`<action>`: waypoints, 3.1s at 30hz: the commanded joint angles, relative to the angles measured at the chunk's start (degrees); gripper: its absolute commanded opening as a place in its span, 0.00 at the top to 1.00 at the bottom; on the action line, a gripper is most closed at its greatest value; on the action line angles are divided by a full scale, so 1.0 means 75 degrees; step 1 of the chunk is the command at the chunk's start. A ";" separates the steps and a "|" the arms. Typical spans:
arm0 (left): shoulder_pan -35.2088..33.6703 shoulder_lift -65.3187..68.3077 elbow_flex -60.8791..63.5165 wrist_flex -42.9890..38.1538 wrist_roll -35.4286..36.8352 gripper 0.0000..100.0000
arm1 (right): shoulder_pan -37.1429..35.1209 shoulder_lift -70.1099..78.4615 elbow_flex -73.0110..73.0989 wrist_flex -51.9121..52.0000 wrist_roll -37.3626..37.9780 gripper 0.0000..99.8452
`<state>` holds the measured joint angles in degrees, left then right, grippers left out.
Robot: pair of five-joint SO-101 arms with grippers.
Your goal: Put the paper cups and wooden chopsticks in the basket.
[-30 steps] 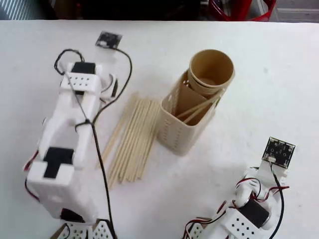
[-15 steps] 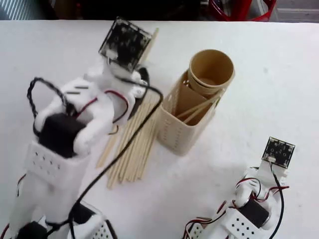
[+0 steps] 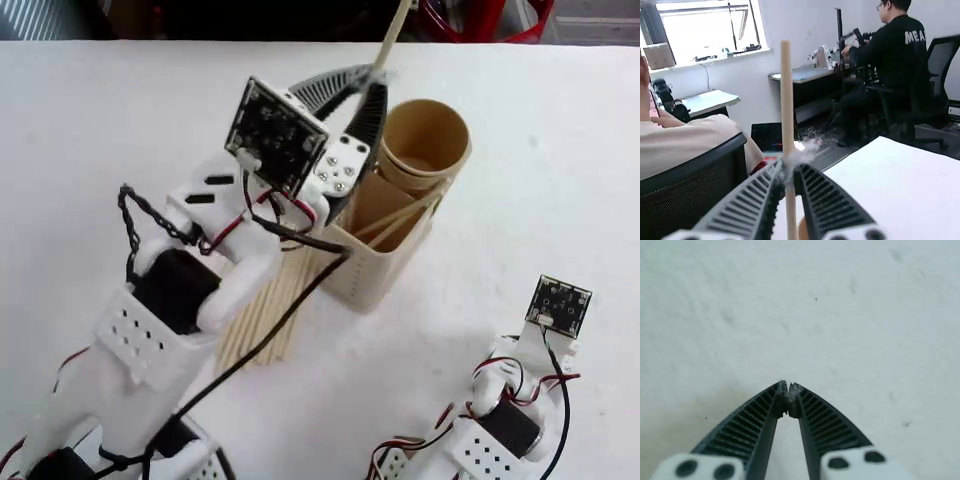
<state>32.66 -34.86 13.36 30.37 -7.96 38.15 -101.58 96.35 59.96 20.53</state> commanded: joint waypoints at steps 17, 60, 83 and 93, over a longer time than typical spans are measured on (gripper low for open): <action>0.0592 -0.0205 0.1160 -0.0539 0.0059 0.97 | 0.0018 0.0041 0.0082 0.0018 0.0035 0.98; -0.4214 0.7015 -0.0586 0.3259 -0.0738 0.85 | 0.0018 0.0041 0.0082 0.0018 0.0047 0.98; -0.4226 0.5996 0.0457 0.2731 -0.0973 0.89 | 0.0018 0.0041 0.0082 0.0018 0.0059 0.98; -0.4179 0.6289 0.0469 0.2579 -0.1008 0.89 | 0.0018 0.0041 0.0082 0.0018 0.0059 0.98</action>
<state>0.92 12.53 18.73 50.77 -14.81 38.15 -101.58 96.35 59.96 20.53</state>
